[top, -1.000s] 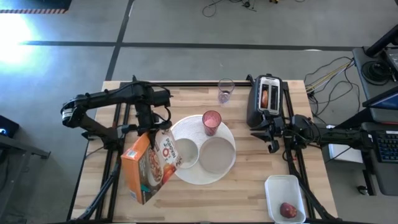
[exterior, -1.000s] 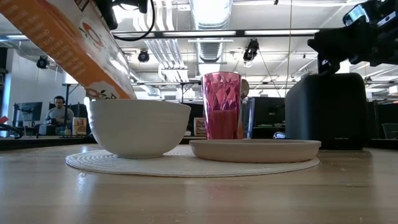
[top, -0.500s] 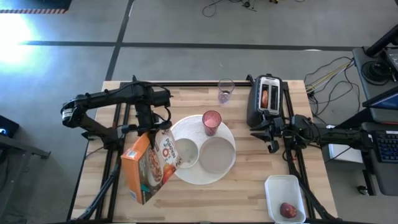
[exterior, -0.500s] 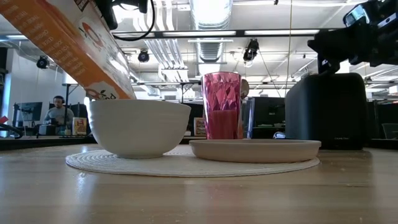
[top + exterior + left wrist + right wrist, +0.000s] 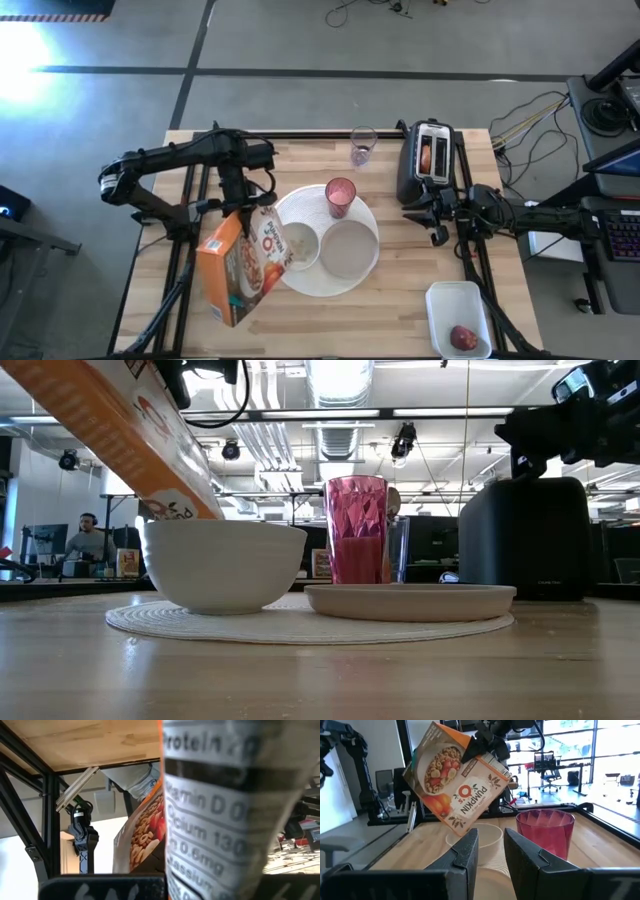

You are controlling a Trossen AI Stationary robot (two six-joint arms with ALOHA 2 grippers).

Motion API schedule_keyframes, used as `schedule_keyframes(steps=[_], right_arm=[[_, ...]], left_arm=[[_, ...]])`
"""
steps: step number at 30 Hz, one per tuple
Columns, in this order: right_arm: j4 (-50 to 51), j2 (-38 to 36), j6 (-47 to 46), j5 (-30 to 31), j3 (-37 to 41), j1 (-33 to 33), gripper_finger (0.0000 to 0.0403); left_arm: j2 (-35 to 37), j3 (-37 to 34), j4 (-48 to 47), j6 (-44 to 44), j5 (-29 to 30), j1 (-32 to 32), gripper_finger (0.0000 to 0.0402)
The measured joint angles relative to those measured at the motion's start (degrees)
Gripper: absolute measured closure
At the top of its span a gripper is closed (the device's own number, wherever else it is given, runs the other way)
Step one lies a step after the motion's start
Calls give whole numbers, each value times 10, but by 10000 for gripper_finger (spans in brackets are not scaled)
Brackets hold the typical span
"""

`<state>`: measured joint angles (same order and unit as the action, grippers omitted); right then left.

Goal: Arrange a breakfast setting
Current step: Pour the cereal from the orange cereal box into the white bowl

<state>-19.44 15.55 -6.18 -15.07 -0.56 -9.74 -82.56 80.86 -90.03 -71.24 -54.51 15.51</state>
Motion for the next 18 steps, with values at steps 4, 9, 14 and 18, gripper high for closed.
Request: schedule_keyframes(steps=[4, 9, 14, 18], right_arm=[[-4, 0, -14, 1, 0, 0, 319], [1, 0, 5, 0, 0, 0, 319], [-1, 0, -4, 0, 0, 0, 319], [-4, 0, -14, 1, 0, 0, 319]], left_arm=[[0, 0, 0, 2, 6, 4, 402], [0, 0, 0, 2, 6, 5, 402], [1, 0, 3, 2, -3, 10, 402], [0, 2, 0, -3, 0, 16, 402]])
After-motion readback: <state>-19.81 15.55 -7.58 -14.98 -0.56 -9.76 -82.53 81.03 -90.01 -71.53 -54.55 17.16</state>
